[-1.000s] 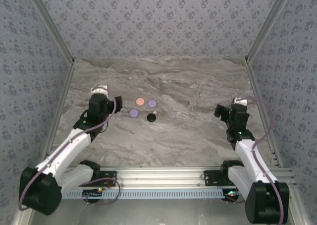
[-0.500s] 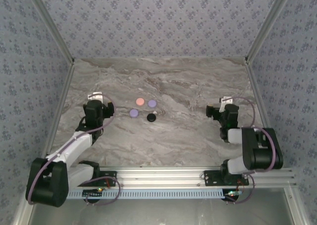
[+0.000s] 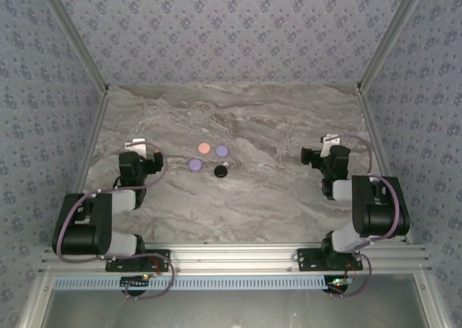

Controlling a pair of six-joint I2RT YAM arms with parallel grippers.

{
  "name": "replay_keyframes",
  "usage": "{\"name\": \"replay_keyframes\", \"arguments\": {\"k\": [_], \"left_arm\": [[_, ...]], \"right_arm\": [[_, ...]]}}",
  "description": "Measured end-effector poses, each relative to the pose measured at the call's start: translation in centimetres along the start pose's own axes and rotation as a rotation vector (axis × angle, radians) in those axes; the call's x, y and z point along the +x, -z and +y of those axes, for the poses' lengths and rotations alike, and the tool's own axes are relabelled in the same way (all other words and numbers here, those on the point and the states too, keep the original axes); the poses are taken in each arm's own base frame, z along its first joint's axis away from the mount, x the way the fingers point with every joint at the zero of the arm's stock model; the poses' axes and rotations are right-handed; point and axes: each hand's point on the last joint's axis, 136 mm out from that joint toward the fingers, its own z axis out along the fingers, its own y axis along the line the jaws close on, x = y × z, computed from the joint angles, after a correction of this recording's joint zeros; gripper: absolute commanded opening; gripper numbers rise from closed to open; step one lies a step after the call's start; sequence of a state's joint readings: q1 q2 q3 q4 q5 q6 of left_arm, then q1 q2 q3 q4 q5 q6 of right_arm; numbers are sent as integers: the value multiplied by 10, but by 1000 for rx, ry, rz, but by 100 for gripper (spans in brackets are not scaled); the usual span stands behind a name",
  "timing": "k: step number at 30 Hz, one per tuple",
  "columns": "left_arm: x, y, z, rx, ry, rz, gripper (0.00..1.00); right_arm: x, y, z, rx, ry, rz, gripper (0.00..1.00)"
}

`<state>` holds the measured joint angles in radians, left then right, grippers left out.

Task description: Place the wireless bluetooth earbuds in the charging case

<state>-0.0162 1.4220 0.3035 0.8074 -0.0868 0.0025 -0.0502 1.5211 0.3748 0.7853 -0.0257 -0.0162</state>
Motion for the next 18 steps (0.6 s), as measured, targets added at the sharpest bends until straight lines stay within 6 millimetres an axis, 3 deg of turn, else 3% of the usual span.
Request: {"name": "replay_keyframes", "arguments": {"k": [5, 10, 18], "left_arm": [[21, -14, 1, 26, 16, 58, 99], [-6, -25, 6, 23, 41, 10, 99], [-6, -25, 4, 27, 40, 18, 99]], "right_arm": [[0, 0, 3, -3, 4, 0, 100], [0, 0, 3, 0, 5, 0, 100], [0, 0, 3, 0, 5, 0, 100]]}}
